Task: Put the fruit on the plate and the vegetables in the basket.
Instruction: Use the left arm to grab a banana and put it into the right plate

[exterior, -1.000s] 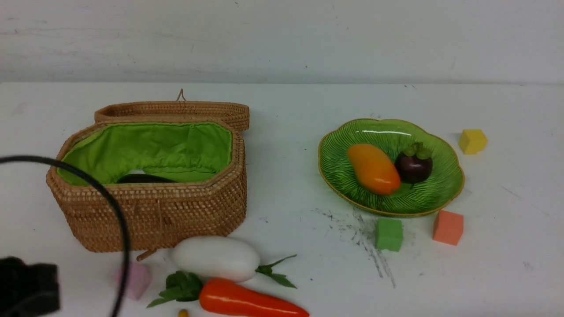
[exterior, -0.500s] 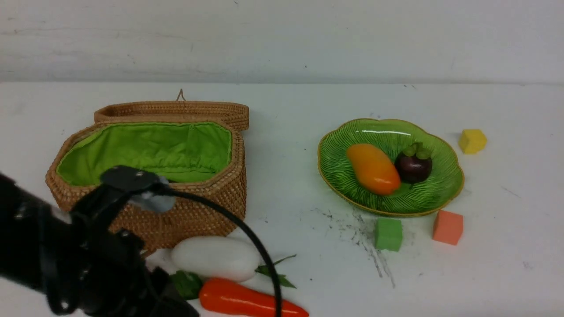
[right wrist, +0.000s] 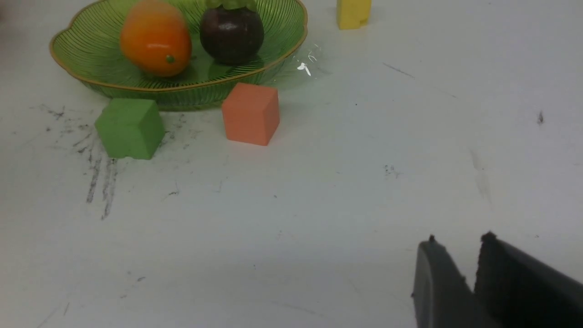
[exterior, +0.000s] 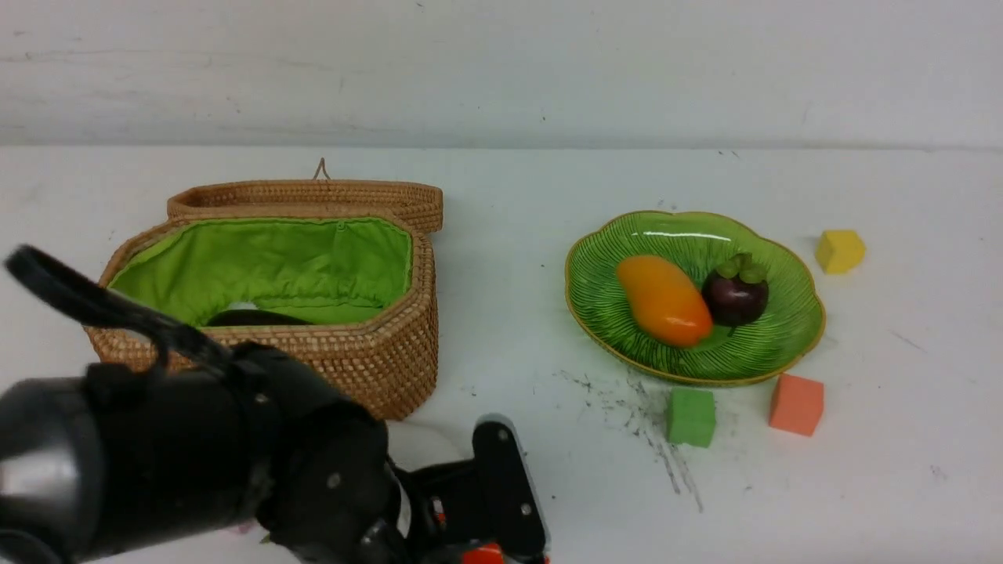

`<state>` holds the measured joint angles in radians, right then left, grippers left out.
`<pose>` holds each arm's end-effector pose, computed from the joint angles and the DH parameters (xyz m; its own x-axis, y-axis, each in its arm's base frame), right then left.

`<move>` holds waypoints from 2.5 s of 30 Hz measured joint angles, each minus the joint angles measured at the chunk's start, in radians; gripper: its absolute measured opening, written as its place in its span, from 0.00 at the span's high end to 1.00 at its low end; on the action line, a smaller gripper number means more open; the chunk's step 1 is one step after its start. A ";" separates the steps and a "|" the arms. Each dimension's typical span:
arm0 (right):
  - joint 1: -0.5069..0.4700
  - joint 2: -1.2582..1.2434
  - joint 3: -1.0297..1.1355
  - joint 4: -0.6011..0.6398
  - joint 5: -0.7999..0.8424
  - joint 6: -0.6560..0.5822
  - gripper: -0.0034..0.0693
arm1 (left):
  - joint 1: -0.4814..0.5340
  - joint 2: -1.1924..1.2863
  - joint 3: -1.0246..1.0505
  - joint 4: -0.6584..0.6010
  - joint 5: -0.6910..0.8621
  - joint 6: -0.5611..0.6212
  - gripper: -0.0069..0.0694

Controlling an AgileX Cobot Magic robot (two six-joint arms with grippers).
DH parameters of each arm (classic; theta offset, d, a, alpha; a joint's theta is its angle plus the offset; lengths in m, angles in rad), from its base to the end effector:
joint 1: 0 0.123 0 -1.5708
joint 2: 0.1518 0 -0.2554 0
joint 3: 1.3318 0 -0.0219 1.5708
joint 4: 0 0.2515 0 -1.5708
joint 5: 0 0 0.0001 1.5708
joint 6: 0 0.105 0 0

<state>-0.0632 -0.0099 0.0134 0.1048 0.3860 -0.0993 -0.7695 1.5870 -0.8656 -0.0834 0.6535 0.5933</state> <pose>0.0962 -0.0019 0.1708 -0.2954 0.0165 -0.9552 0.0249 0.9996 0.0096 0.2029 -0.2040 0.1428 -0.2412 0.9330 -0.2673 0.9561 0.2756 0.0993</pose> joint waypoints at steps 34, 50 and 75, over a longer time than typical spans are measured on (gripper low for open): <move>0.000 0.000 0.000 0.000 0.000 0.000 0.66 | 0.000 0.222 -0.852 0.043 0.475 0.176 0.52; 0.000 0.000 0.000 0.000 0.000 0.000 0.63 | 0.000 0.783 -1.343 0.221 0.152 0.415 0.52; 0.000 0.000 0.000 -0.019 0.000 0.000 0.63 | 0.000 0.771 -1.349 0.136 0.274 0.323 0.04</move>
<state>-0.0632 -0.0099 0.0134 0.0858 0.3860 -0.0993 -0.7695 2.3584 -2.2145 0.0525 0.9270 0.9165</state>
